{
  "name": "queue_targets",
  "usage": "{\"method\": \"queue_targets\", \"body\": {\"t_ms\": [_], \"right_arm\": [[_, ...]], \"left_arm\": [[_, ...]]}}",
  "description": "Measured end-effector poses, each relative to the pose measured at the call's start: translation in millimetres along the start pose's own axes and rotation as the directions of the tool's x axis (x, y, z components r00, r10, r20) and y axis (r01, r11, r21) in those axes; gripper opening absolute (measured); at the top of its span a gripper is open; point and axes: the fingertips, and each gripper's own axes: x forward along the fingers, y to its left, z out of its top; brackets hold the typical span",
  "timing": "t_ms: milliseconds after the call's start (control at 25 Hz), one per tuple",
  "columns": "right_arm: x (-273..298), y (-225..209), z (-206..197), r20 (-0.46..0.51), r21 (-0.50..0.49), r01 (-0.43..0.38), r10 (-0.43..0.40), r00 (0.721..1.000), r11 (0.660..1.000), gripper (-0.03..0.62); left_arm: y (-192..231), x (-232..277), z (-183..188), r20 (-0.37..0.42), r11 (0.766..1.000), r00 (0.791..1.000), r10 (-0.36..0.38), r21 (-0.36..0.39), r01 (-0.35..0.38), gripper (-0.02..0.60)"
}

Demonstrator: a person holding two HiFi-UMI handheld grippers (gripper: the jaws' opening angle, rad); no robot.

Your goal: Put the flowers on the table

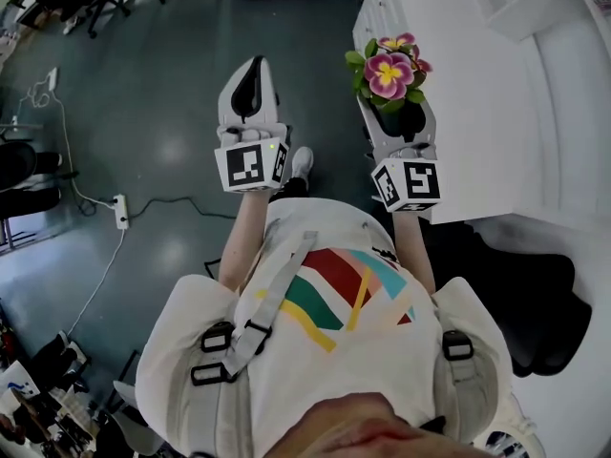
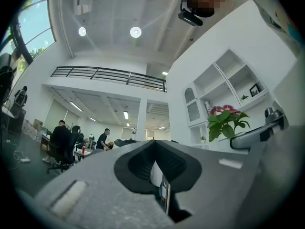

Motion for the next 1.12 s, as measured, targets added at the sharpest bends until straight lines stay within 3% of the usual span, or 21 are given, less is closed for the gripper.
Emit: {"method": "queue_targets", "body": {"t_ms": [160,320,480,840,1120], "right_arm": [[119.8,-0.2,14.5,0.0,-0.009,-0.062,0.062,0.998,0.998,0.323],[151.5,12.8,-2.7,-0.002,-0.023,-0.088,0.088,0.996,0.996,0.324],[180.8,17.2,4.5,0.022,-0.032,-0.088,0.089,0.996,0.996,0.322],[211.7,11.1,5.7,0.043,-0.025,-0.036,0.037,0.998,0.999,0.324],[211.4,-30.2,-1.4,0.039,0.021,0.058,-0.058,0.998,0.998,0.323]], "left_arm": [[69.5,90.5,-12.6,-0.007,0.999,0.999,0.04,-0.002,-0.04,0.002],[99.6,101.5,-33.8,0.006,0.998,0.998,0.058,0.015,-0.058,0.002],[120.8,120.8,-27.7,0.012,0.996,0.998,0.063,0.059,-0.063,0.002],[132.4,160.2,-32.3,0.016,0.995,1.0,0.001,0.099,-0.003,0.002],[104.3,189.0,-50.4,-0.03,0.992,0.997,-0.068,0.108,0.07,0.002]]}}
